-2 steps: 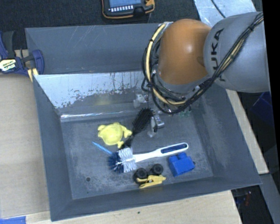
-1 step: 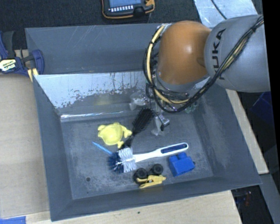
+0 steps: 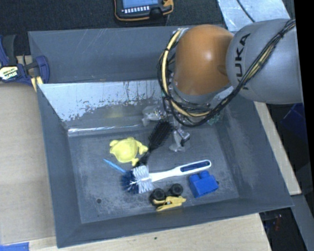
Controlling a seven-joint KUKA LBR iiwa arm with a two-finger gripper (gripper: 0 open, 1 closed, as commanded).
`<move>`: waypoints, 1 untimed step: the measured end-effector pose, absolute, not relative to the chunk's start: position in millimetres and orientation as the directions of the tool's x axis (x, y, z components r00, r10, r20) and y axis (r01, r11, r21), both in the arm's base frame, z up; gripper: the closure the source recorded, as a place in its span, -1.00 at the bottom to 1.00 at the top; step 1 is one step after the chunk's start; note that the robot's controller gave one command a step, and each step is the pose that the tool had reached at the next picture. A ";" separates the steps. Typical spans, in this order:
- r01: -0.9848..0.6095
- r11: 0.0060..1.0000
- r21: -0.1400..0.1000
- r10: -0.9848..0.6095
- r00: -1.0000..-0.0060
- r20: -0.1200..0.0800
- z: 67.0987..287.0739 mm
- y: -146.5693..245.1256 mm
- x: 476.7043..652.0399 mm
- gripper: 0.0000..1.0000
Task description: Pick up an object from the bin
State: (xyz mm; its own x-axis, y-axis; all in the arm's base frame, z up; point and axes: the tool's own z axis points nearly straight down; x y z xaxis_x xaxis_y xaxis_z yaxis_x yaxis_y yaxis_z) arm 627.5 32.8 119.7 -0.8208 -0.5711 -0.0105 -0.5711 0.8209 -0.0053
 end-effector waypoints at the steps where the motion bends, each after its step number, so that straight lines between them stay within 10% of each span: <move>1: -0.621 0.784 -0.009 -0.621 -0.784 -0.016 69.0 27.1 626.6 -1.00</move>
Offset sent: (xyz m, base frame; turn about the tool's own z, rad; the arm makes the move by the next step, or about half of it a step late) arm -0.0009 0.0182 -0.0497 -0.1037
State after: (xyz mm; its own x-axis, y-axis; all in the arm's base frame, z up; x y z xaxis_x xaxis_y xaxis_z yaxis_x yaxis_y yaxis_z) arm 626.6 27.1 69.0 -0.7839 -0.6207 -0.0156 -0.6206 0.7841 -0.0090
